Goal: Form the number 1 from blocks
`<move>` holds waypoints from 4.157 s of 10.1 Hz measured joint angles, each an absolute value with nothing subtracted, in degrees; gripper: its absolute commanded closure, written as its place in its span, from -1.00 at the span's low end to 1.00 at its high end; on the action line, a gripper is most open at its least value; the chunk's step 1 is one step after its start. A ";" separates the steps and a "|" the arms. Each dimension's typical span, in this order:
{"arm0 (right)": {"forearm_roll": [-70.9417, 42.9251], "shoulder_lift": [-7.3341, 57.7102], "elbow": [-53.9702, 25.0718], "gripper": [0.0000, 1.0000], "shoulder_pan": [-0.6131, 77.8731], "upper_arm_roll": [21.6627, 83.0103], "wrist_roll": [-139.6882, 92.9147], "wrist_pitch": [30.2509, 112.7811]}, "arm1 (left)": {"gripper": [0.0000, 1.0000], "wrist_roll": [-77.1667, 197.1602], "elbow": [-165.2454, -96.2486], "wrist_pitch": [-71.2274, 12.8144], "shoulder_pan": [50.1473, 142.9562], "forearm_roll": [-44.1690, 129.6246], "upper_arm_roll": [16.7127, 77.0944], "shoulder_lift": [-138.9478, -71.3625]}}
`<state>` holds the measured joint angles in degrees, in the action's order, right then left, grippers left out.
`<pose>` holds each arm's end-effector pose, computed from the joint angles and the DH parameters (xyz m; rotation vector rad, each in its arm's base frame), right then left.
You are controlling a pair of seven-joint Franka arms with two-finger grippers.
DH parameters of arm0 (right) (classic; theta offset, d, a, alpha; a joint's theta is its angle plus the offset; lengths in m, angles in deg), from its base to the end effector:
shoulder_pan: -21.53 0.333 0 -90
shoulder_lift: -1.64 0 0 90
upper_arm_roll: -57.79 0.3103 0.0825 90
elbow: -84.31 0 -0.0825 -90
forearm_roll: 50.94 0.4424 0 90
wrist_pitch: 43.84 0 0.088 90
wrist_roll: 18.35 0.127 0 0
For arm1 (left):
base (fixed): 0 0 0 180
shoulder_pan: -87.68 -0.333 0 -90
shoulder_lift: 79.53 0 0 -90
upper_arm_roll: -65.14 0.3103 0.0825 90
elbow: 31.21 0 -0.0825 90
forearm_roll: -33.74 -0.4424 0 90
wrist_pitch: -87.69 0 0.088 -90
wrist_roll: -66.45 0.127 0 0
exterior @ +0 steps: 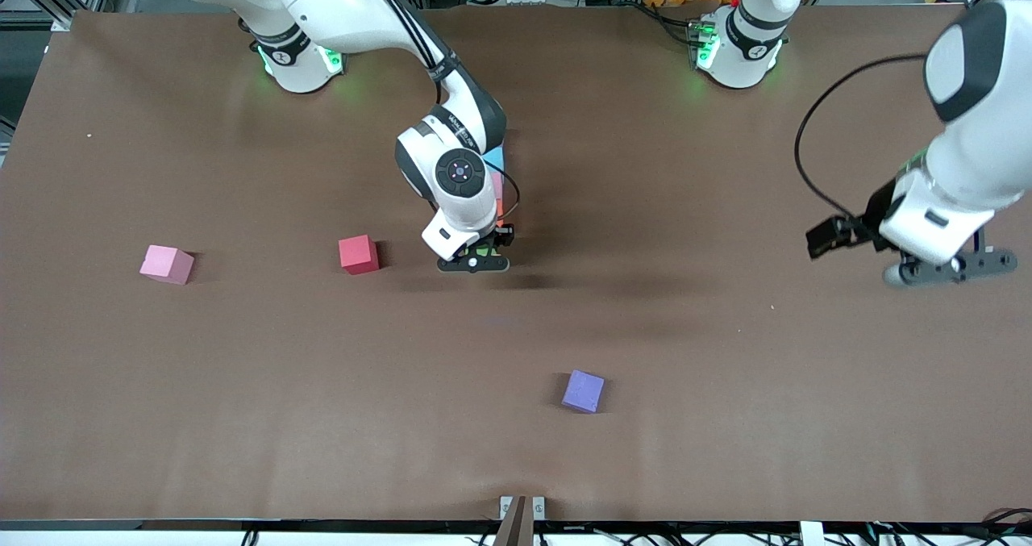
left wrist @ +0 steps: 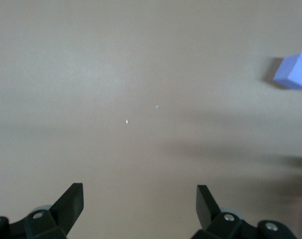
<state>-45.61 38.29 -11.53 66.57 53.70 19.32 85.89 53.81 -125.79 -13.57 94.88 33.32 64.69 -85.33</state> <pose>0.5359 0.4740 0.1646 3.1325 0.0144 -0.0825 0.6477 -0.0860 0.5092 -3.1350 -0.1345 -0.0255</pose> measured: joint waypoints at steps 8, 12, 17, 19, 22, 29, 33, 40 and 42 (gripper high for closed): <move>-45.62 39.65 -11.61 1.00 67.64 53.67 20.57 88.04 | -1.00 59.48 -121.61 -7.18 90.81 33.30 58.51 -81.63; -45.63 39.87 -11.89 0.85 68.34 53.68 21.27 88.04 | -1.00 59.49 -119.41 -2.16 90.76 33.30 58.48 -81.72; -45.65 39.88 -12.53 -1.00 68.34 53.50 21.46 88.13 | -1.00 59.48 -119.39 -1.72 90.78 33.30 57.74 -81.72; -45.66 39.85 -12.31 -1.00 68.18 53.18 21.47 88.14 | -1.00 59.49 -119.39 -1.70 90.77 33.30 57.16 -81.72; -45.70 38.40 -10.55 -1.00 65.78 52.67 21.41 86.07 | -1.00 59.49 -119.40 -1.68 90.77 33.30 56.66 -81.72; -45.88 25.93 0.26 -1.00 53.51 52.37 19.87 67.41 | -1.00 59.49 -119.39 -1.67 90.68 33.30 56.52 -81.72; -46.16 18.21 0.01 -1.00 41.68 52.13 9.13 60.06 | -1.00 59.49 -119.39 -1.68 90.68 33.29 56.47 -81.72; -49.15 4.33 -3.24 -1.00 21.87 54.33 -14.87 49.65 | -1.00 59.49 -119.38 -1.68 90.69 33.29 56.27 -81.73; -49.70 1.05 -6.04 -1.00 20.08 55.19 -15.85 48.98 | -1.00 59.49 -119.38 -1.68 90.70 33.29 56.27 -81.73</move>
<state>-49.70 1.05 -6.04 20.08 55.19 -15.85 48.98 59.49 -119.38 -1.68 90.70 33.29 56.27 -81.73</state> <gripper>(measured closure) 0.000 0.000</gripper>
